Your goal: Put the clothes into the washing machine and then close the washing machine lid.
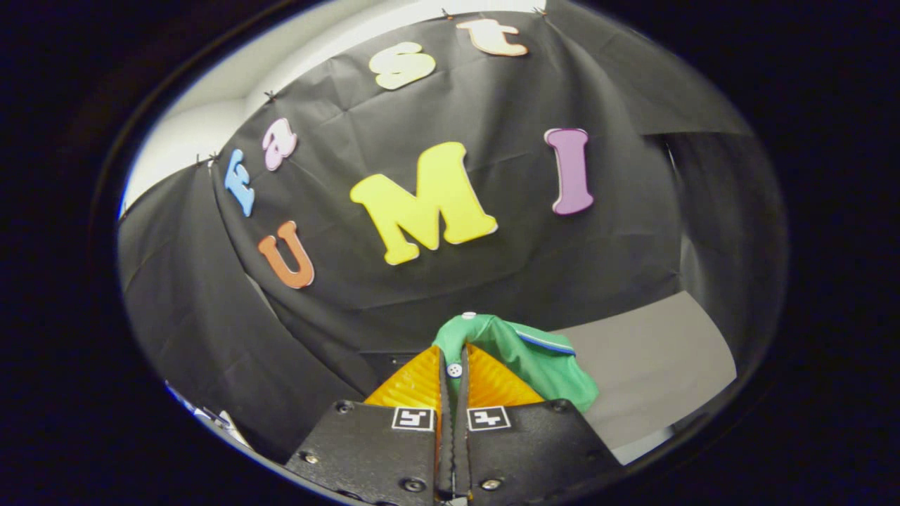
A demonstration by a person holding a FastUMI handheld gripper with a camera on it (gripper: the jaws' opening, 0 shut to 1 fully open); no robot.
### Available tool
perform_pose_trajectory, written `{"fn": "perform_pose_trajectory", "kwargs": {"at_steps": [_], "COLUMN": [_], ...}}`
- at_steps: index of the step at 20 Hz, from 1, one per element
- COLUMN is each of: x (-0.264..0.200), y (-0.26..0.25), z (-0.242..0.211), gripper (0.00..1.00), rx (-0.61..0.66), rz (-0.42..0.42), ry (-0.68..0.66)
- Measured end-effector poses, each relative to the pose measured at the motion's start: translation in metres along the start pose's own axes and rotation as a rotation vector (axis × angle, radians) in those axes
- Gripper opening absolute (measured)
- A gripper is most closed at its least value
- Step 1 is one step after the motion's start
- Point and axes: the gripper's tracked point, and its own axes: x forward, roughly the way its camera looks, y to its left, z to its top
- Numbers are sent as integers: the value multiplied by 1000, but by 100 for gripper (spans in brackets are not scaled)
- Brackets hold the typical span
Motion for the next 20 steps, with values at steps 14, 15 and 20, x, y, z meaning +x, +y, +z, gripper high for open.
{"fn": "perform_pose_trajectory", "kwargs": {"at_steps": [14,15,20], "x": [67,74,115], "y": [146,149,154], "z": [-62,-70,-114], "gripper": [4,4,4], "rx": [-71,-73,-67], "rz": [141,140,147], "ry": [51,60,124]}}
